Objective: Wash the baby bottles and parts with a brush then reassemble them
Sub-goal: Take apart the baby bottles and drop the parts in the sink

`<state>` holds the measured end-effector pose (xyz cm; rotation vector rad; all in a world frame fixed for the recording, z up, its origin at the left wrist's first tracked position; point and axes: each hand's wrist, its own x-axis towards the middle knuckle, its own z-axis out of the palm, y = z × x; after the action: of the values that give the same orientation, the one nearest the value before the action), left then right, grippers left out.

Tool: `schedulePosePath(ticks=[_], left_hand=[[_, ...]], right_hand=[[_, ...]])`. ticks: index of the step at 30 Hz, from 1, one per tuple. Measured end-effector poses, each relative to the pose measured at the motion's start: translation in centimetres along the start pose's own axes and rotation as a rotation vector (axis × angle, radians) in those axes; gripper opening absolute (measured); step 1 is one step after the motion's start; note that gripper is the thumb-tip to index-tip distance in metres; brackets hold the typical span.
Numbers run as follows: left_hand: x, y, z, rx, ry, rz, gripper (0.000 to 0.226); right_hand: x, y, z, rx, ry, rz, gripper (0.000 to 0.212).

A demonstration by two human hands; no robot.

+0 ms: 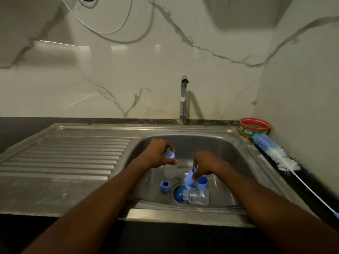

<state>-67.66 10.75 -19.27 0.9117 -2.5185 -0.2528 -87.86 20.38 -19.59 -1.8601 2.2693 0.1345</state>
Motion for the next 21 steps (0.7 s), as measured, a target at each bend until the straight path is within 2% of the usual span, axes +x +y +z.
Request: schedulePosePath(ticks=[4,6,9,11,13,15,19,21], left_hand=[[0.0,0.5,-0.4,-0.091,0.103,0.049,0.041],[0.0,1.0,-0.6,-0.169,0.16,0.13,0.038],[-0.2,2.0,-1.0,-0.252,0.206,0.216,0.025],[-0.2,2.7,-1.3,-0.184,0.237,0.257,0.019],[0.1,3.1,-1.2,-0.096,0.261,0.267,0.03],[0.2,3.3,-1.3,-0.05,0.295,0.224,0.036],[0.1,3.3,-1.1,0.173,0.317,0.045,0.037],[0.2,2.4,-0.5,0.25,0.165,-0.113,0.028]], right_hand=[[-0.7,-0.1,-0.5,0.116,0.159,-0.091,0.09],[-1.3,-0.4,-0.8,0.261,0.19,-0.175,0.095],[-2.1,-0.7,-1.1,0.391,0.225,-0.246,0.067],[-2.7,-1.1,-1.6,0.45,0.263,-0.248,0.046],[-3.1,-2.0,-2.0,0.615,0.241,-0.243,0.03],[-3.3,-3.0,-2.1,0.703,0.248,-0.247,0.026],[-2.5,-3.5,-1.8,0.404,0.39,-0.255,0.033],[-2.3,-3.4,-2.0,0.162,0.458,-0.243,0.038]])
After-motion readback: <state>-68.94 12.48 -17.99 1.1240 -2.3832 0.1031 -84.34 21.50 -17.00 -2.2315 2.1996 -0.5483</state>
